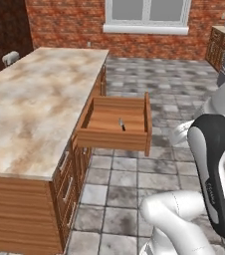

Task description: Pick up the metallic utensils from the counter and place them in the open drawer. Make sure not to pick up any wooden utensils.

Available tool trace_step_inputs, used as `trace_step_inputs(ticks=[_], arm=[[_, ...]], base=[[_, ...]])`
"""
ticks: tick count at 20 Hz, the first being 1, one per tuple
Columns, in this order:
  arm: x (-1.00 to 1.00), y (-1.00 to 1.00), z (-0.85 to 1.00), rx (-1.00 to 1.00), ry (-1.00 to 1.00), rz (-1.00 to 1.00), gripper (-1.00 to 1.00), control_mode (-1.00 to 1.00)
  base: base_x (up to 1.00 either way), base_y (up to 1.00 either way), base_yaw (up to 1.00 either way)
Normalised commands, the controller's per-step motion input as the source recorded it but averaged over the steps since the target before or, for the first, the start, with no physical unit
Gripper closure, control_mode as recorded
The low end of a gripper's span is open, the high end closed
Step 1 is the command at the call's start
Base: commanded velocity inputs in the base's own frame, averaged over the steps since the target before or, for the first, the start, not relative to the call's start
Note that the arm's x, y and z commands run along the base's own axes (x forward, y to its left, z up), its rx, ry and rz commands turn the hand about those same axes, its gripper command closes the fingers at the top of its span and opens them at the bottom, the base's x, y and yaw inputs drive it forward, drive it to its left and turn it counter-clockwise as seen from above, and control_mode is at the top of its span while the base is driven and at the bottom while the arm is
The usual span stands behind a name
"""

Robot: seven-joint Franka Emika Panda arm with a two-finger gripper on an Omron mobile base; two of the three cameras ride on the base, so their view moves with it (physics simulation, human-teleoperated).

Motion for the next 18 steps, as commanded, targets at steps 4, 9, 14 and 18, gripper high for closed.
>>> trace_step_inputs(ticks=[4,9,14,18], arm=[[0.00,0.00,0.00,0.00,0.00,0.00,-1.00,1.00],[0.00,0.00,0.00,0.00,0.00,0.00,-1.00,1.00],[0.00,0.00,0.00,0.00,0.00,0.00,-1.00,1.00],[0.00,0.00,0.00,0.00,0.00,0.00,-1.00,1.00]], base=[[0.19,1.00,-0.25],[-0.09,1.00,-0.08],[-0.02,1.00,0.00],[0.00,1.00,0.00]])
